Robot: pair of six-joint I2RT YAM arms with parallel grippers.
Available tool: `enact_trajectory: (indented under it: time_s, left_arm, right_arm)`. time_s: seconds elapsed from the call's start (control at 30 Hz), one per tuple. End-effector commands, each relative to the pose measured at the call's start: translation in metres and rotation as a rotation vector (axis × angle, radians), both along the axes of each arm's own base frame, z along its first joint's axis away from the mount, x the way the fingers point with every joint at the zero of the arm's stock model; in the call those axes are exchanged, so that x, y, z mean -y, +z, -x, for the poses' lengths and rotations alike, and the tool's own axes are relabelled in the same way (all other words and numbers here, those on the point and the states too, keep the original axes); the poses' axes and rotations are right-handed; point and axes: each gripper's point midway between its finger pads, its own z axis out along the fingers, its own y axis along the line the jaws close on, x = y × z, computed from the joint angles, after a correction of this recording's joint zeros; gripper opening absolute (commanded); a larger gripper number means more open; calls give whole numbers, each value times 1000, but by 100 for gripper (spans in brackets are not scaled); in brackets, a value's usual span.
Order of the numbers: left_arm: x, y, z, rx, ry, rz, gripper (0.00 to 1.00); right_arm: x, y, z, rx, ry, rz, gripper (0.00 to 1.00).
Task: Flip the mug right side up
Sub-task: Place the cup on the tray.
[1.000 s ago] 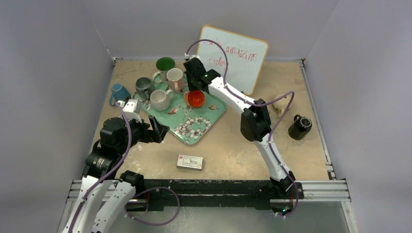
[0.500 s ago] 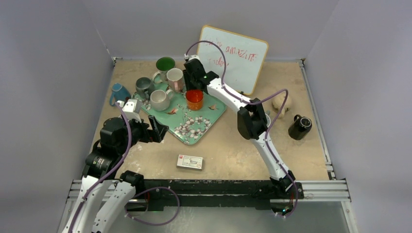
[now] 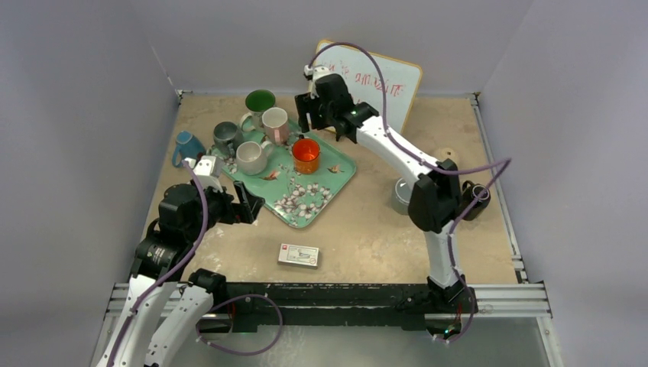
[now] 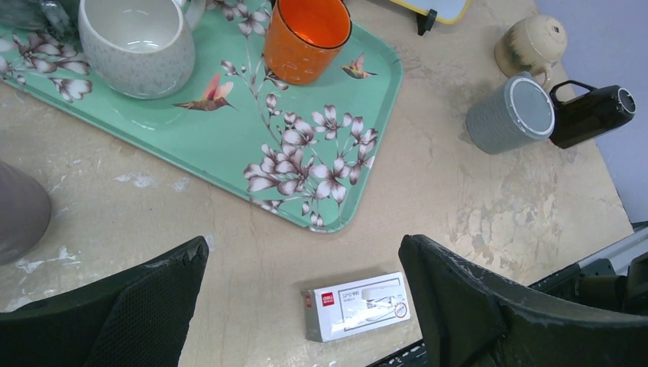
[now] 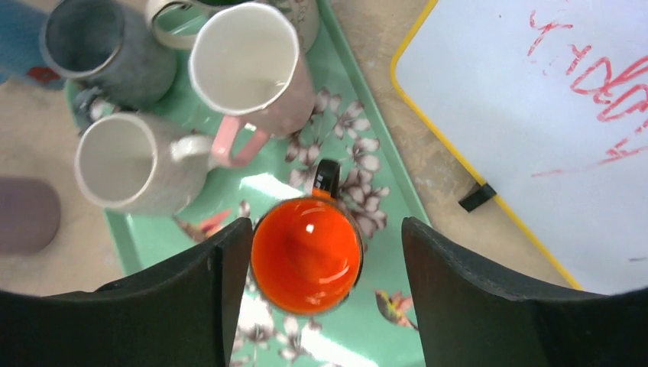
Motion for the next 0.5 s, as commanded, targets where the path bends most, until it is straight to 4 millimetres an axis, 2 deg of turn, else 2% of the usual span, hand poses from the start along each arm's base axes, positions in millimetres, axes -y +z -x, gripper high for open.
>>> enact_trajectory:
  time_s: [0.0,0.2,0.23,0.37,0.47]
  left_arm:
    - [-4,10,-2,37,10,-19,96]
    - [-5,12,0,47,14,-14,96]
    - [-5,12,0,48,14,-14,96]
    - [-6,12,0,50,16,-15,96]
    - [-6,12,0,50,16,-15,96]
  right_arm:
    - [3,19,28,41,107,-20,75]
    - [14,-13,61,5,150,-59,76]
    - [12,-13,62,24,152,-86,76]
    - [5,-33,67,-20,182,-87,76]
    - [1,-54,70,-45,156,-79,76]
